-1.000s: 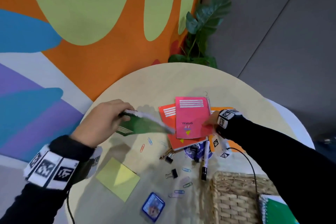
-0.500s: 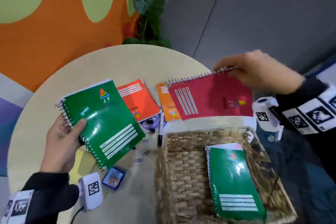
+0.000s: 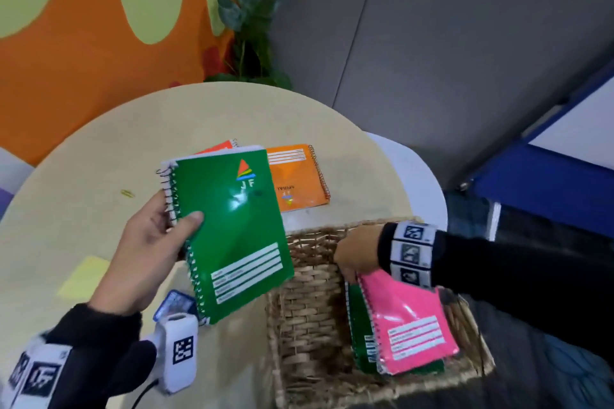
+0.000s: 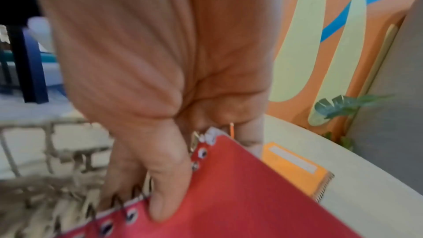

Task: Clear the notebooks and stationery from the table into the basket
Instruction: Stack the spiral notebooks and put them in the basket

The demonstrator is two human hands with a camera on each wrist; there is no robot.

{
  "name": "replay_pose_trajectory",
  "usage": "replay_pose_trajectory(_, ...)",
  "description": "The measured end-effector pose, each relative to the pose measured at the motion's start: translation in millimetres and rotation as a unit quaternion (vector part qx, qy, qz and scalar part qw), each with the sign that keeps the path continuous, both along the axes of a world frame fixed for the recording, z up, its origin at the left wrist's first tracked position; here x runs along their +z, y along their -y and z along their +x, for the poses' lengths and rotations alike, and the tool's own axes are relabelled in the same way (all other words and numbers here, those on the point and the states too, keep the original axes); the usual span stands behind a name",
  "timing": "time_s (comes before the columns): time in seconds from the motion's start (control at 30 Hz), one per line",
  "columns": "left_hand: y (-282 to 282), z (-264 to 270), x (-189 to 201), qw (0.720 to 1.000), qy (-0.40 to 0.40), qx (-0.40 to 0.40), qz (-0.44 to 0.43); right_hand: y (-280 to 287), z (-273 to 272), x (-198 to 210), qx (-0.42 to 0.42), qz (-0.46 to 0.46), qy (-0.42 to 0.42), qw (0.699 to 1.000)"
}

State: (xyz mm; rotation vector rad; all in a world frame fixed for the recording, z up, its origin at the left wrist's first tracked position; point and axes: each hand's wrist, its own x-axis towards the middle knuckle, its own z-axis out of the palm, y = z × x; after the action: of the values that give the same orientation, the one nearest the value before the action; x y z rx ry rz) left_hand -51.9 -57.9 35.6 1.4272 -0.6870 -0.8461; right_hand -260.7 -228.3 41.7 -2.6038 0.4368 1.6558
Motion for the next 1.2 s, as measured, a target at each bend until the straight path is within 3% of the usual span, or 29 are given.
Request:
replay_pose_trajectory(0.2,-3.2,-19.1,12.4,0.999,0.032,-0.025,0.000,15.2,-8.4,-56.0,0.070,0.003,0.060,0.996)
replay_pose_trajectory(0.33,-7.6,-24.2,21.3,1.000,0.024,-0.018,-0.001,22.4,-28.4,-71.1,0.122,-0.006,0.136,0.983)
replay_pose_trajectory(0.4,-6.9,-28.2,29.1,1.000,0.013,-0.018,-0.009,29.4,-36.0,-67.6,0.076,0.008,0.187,0.979)
replay_pose_trajectory(0.47,-2.1,-34.3,39.8,0.999,0.013,-0.030,-0.019,39.9,-45.1,-49.2,-0.065,0.066,0.262,0.960)
replay_pose_trajectory(0.5,2.0,-39.3,45.0,0.999,0.017,-0.040,-0.025,43.1,-51.4,-33.8,-0.165,0.139,0.312,0.925)
replay_pose_trajectory(0.53,7.4,-45.9,50.4,0.998,0.019,-0.054,-0.032,43.2,-58.6,-15.8,-0.262,0.242,0.359,0.862)
replay_pose_trajectory(0.6,20.8,-62.3,58.9,0.994,0.015,-0.096,-0.042,36.9,-74.9,18.6,-0.403,0.422,0.427,0.691)
replay_pose_trajectory(0.63,28.2,-72.4,61.3,0.991,0.011,-0.124,-0.042,32.6,-83.1,32.6,-0.455,0.464,0.447,0.614)
replay_pose_trajectory(0.67,35.4,-83.7,62.7,0.988,0.005,-0.148,-0.037,29.4,-91.1,39.7,-0.491,0.479,0.468,0.557)
replay_pose_trajectory(0.7,42.2,-95.1,61.9,0.986,0.009,-0.164,-0.030,26.2,-98.0,42.7,-0.514,0.474,0.492,0.518)
replay_pose_trajectory(0.77,54.3,-114.6,53.8,0.983,0.025,-0.182,-0.019,24.7,-111.6,37.8,-0.559,0.431,0.524,0.476)
replay_pose_trajectory(0.87,65.8,-124.8,30.9,0.967,0.079,-0.240,0.031,30.0,-139.0,18.1,-0.616,0.395,0.508,0.455)
replay_pose_trajectory(0.97,72.9,-104.5,6.9,0.928,0.215,-0.271,0.138,34.3,-169.7,-15.9,-0.669,0.381,0.437,0.465)
replay_pose_trajectory(1.07,78.2,-61.7,-15.1,0.904,0.287,-0.253,0.192,36.5,-189.7,-57.0,-0.727,0.352,0.356,0.471)
replay_pose_trajectory(1.13,85.1,-29.5,-28.4,0.866,0.358,-0.261,0.231,38.4,-195.5,-79.6,-0.747,0.276,0.333,0.505)
replay_pose_trajectory(1.17,89.8,-14.4,-33.3,0.835,0.402,-0.271,0.259,39.3,-197.4,-89.6,-0.740,0.217,0.329,0.544)
replay_pose_trajectory(1.2,95.7,0.6,-38.5,0.798,0.445,-0.280,0.294,40.9,-198.6,-98.3,-0.714,0.154,0.321,0.603)
